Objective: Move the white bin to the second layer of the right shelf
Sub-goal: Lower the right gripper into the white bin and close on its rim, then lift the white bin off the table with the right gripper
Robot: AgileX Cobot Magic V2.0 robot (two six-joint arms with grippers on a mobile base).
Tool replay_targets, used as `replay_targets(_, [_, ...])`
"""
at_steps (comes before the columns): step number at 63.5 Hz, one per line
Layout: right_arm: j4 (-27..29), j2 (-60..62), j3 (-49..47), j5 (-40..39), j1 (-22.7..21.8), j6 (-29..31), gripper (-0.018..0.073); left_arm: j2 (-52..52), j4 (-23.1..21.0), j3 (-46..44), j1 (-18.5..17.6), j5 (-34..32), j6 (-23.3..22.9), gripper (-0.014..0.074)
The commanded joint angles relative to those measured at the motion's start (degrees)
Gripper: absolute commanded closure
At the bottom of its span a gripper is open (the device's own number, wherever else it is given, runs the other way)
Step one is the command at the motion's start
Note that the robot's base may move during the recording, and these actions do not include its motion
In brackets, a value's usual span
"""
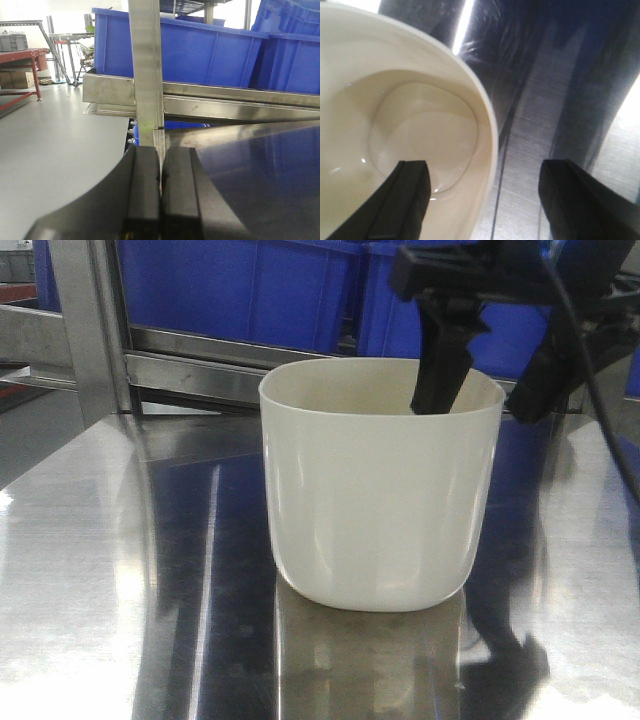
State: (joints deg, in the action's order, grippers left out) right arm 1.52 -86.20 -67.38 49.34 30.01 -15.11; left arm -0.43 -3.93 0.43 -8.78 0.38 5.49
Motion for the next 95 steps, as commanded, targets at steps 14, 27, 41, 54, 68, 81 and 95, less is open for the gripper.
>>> replay_targets(14, [-0.24, -2.05, -1.37, -2.65, 0.08, 0.61, -0.001, -0.76, -0.29, 1.9, 0.03, -4.99, -0.43, 0.0512])
replay_targets(27, [-0.24, -3.86, -1.37, -2.6, 0.08, 0.61, -0.0005, -0.76, -0.29, 1.9, 0.03, -4.99, -0.43, 0.0512])
replay_targets(41, [-0.24, -3.95, -1.37, -3.33, 0.08, 0.61, 0.0319, -0.76, -0.29, 1.9, 0.03, -4.99, -0.43, 0.0512])
replay_targets(54, [-2.56, -1.21, -1.8, -7.77, 0.08, 0.61, 0.0505, -0.76, -0.29, 1.9, 0.03, -4.99, -0.43, 0.0512])
replay_targets(68, [-6.76, 6.8, -2.68, -14.28, -0.08, 0.61, 0.0503, -0.76, -0.29, 1.9, 0.03, -4.99, -0.43, 0.0512])
replay_targets(81, [-7.01, 16.45, -0.69, -20.15, -3.44, 0.56, 0.0503, -0.76, -0.29, 1.9, 0.03, -4.99, -0.43, 0.0512])
replay_targets(95, [-7.01, 29.5, 7.93, -24.26, -12.4, 0.56, 0.0503, -0.76, -0.29, 1.9, 0.03, -4.99, -0.43, 0.0512])
